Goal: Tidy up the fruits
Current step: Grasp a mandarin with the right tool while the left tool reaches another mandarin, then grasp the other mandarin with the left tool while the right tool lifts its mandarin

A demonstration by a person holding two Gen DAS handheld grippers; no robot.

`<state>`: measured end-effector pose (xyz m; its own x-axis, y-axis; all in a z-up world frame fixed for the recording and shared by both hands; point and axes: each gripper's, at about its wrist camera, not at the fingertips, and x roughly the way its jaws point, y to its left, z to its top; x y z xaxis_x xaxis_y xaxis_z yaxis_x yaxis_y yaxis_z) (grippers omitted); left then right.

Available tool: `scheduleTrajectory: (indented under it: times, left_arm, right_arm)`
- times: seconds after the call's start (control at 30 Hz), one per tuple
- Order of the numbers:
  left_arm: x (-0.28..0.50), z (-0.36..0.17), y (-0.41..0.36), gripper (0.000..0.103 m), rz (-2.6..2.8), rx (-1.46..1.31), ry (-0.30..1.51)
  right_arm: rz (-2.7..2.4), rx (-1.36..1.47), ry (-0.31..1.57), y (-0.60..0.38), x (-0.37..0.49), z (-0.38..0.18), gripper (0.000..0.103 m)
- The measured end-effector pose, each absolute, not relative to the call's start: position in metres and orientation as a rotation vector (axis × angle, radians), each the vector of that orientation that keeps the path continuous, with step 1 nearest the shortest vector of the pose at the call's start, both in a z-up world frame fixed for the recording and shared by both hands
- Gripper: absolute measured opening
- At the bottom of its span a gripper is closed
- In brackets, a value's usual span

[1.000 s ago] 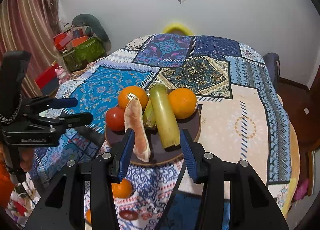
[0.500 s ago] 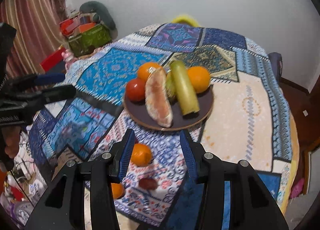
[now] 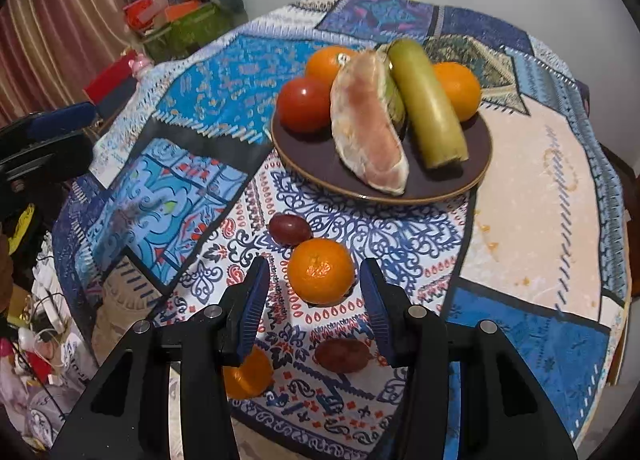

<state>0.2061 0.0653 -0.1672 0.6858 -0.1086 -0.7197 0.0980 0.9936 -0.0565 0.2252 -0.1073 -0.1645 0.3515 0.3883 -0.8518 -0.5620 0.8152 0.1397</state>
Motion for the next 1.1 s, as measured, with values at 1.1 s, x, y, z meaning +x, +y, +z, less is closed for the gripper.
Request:
scheduleTrajectory:
  times: [1.1]
  left_arm:
    - [0.21,-0.184,0.008,0.101,-0.303,0.042,0.944]
  right_arm:
    - [0.543,-0.131,0.925,-0.167,0.193,-0.125,0.035]
